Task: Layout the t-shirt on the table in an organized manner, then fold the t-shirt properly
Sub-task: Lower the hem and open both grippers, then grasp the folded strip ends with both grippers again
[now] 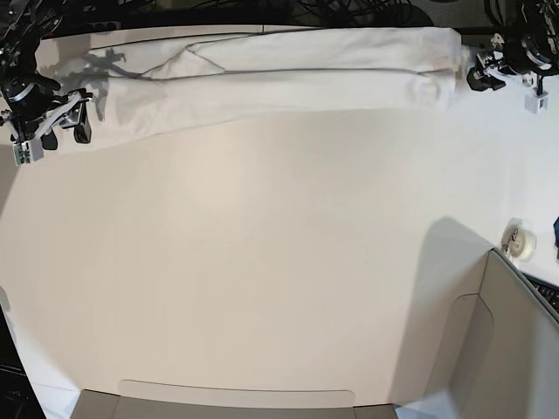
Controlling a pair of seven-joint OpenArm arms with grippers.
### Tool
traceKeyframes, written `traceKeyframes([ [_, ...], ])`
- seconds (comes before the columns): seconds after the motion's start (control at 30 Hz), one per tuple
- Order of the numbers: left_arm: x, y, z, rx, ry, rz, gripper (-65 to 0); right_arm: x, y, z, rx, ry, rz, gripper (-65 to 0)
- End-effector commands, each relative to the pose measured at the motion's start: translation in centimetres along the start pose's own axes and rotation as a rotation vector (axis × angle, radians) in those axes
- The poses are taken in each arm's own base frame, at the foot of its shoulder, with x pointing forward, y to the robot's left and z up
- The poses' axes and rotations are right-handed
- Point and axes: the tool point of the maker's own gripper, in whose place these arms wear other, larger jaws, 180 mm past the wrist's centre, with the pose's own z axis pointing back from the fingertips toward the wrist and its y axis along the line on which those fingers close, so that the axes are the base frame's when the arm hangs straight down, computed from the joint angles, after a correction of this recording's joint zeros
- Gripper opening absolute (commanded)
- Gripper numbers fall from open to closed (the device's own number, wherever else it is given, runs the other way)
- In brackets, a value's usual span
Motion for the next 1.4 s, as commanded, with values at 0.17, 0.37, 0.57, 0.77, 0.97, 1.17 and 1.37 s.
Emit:
traceKeyframes([
  [0.17, -0.1, 0.2, -2.2, -0.112, -0.009, 0.193, -34.7, 0.8, 1.2, -0.3, 0.031, -0.035, -0.002, -25.0],
  [0.37, 0.4, -0.3, -2.6, -0.166, -0.014, 0.249, -34.7, 0.7, 3.3, -1.2, 0.092, -0.018, 0.022, -25.0],
  [0.57, 4.4, -3.5, 1.3, -0.194, -0.138, 0.082, -40.0, 1.0, 3.3, -1.2, 0.093, -0.029, 0.022, -25.0],
  [0.77, 5.8, -6.3, 4.5, -0.2, -0.174, -0.065, -60.5, 1.1, 5.0, -2.0, 0.14, -0.024, 0.034, -25.0],
  [0.97, 2.6, -8.7, 2.8, -0.252, -0.018, -0.118, -59.9, -0.4, 9.5, -4.1, 0.276, 0.024, 0.02, -25.0],
  [1.17, 0.2, -10.5, 1.4, -0.302, 0.061, -0.137, -59.8, -2.3, 12.7, -6.1, 0.379, 0.086, -0.023, -25.0],
  [1.37, -1.4, -9.7, 1.3, -0.282, 0.119, -0.126, -59.8, -4.2, 12.9, -7.6, 0.346, 0.163, -0.023, -25.0],
])
